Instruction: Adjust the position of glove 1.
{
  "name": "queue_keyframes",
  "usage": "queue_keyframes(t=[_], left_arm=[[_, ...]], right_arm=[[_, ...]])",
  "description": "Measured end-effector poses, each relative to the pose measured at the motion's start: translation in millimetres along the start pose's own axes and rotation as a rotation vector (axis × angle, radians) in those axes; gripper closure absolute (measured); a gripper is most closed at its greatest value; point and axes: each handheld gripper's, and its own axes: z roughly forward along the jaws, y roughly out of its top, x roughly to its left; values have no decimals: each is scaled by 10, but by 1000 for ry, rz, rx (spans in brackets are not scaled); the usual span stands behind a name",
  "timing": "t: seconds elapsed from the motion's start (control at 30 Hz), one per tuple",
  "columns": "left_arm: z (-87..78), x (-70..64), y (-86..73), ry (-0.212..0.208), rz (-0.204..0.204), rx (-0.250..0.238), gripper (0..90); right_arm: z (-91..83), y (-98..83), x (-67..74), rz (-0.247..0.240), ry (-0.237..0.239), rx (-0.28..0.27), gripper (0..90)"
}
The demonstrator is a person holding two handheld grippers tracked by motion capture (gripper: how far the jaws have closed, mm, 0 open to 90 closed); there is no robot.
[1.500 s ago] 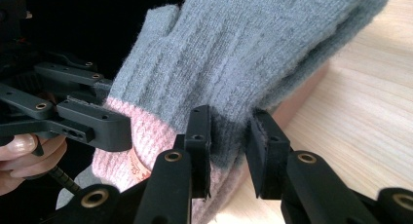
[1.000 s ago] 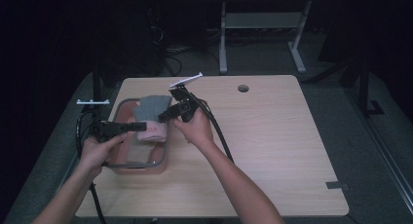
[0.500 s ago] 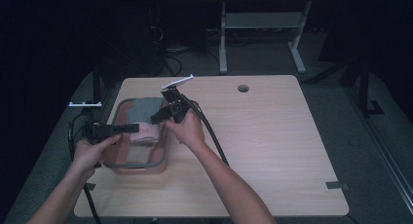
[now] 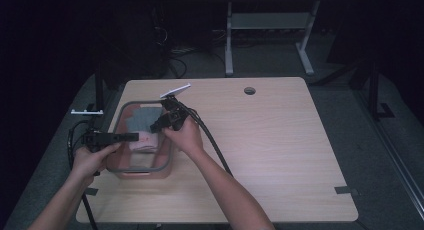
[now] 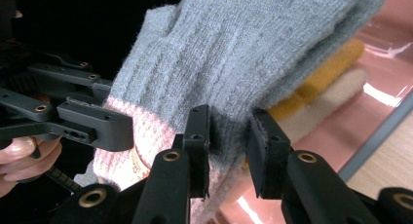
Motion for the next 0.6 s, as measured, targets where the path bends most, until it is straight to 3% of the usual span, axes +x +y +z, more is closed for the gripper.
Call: queue_keyframes(t=[0.27,0.33,0.47,0.6], left_arm=[[67,111,-85,42,-21,52,690],[82,136,-105,63,-13,65,690],[138,158,-125,91,-15,98,684],[163,133,-110,137,9,114,669]], right_arm=[[122,-40,-39,-17,-31,41,689],[118,-51,-39,-16,-48,41,690],[82,-52,-49,-17,-41,32,690],[56,-58,-31,-24,-37,29,689]])
